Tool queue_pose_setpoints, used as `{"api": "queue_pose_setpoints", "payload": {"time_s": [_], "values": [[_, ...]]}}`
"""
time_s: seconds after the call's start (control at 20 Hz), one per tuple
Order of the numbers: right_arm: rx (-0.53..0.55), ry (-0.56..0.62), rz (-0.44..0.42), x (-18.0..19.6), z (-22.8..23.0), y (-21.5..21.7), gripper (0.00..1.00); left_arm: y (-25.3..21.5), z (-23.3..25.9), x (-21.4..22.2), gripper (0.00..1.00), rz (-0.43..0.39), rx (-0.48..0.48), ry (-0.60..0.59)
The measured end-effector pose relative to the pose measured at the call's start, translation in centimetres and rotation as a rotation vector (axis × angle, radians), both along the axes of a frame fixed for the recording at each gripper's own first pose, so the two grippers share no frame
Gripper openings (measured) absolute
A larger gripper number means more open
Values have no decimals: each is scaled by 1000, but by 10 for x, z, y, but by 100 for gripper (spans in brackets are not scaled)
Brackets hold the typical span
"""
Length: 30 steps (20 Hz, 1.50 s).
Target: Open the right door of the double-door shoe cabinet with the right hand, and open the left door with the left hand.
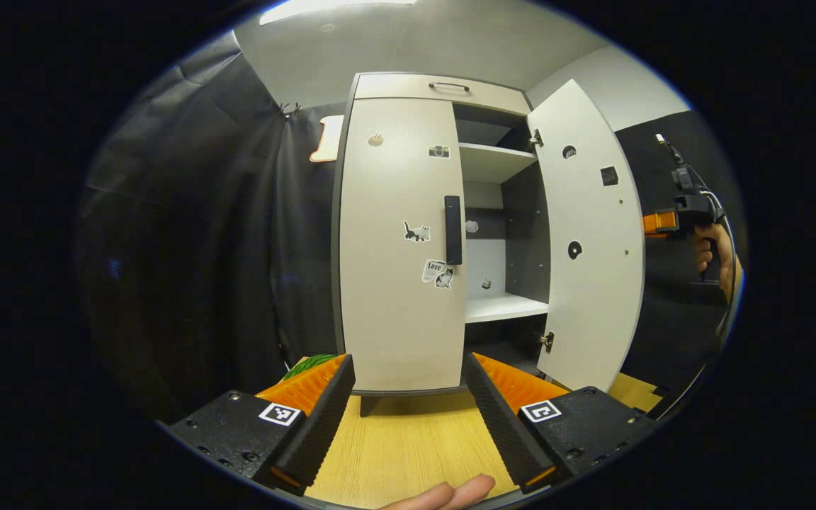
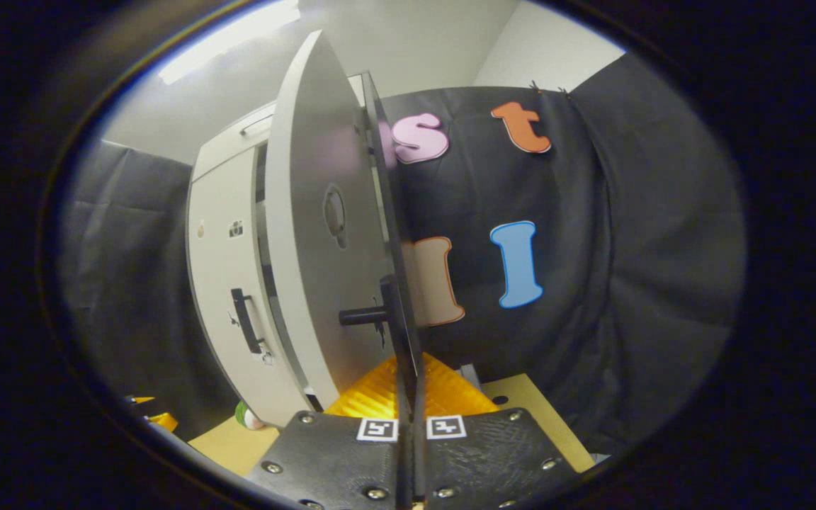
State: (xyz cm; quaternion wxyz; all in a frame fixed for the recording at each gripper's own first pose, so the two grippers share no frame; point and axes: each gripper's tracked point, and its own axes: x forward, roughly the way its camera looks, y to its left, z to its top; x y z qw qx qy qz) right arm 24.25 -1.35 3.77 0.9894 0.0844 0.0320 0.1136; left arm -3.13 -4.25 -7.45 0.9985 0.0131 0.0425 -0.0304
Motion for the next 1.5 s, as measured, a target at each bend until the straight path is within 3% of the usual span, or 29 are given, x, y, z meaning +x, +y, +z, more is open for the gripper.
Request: {"api": "queue_pose_setpoints", "payload": {"time_s": [0.2, 0.4, 0.55, 0.65, 0.75, 1.0, 1.5], "values": [[-55, 7, -3, -6, -4, 3, 1, -3, -3, 20, 97, -4, -19, 32], [-225, -91, -88, -24, -4, -5, 3, -21, 11, 59, 97, -50, -36, 27], [-244, -182, -174, -64, -8, -16, 60, -27, 29, 94, 97, -47, -9, -14], [-204, -190, -174, -88, -18, -13, 98, -32, 43, 118, 97, -46, -2, -48], [-175, -162, -162, -111, -35, -10, 99, -33, 56, 142, 97, -27, -6, -72], [-114, -106, -162, -159, -70, -6, 98, -63, 86, 192, 99, -68, -75, -89], [-36, -186, -146, -218, -71, 3, 99, -86, 117, 279, 98, 35, 18, -104]]}}
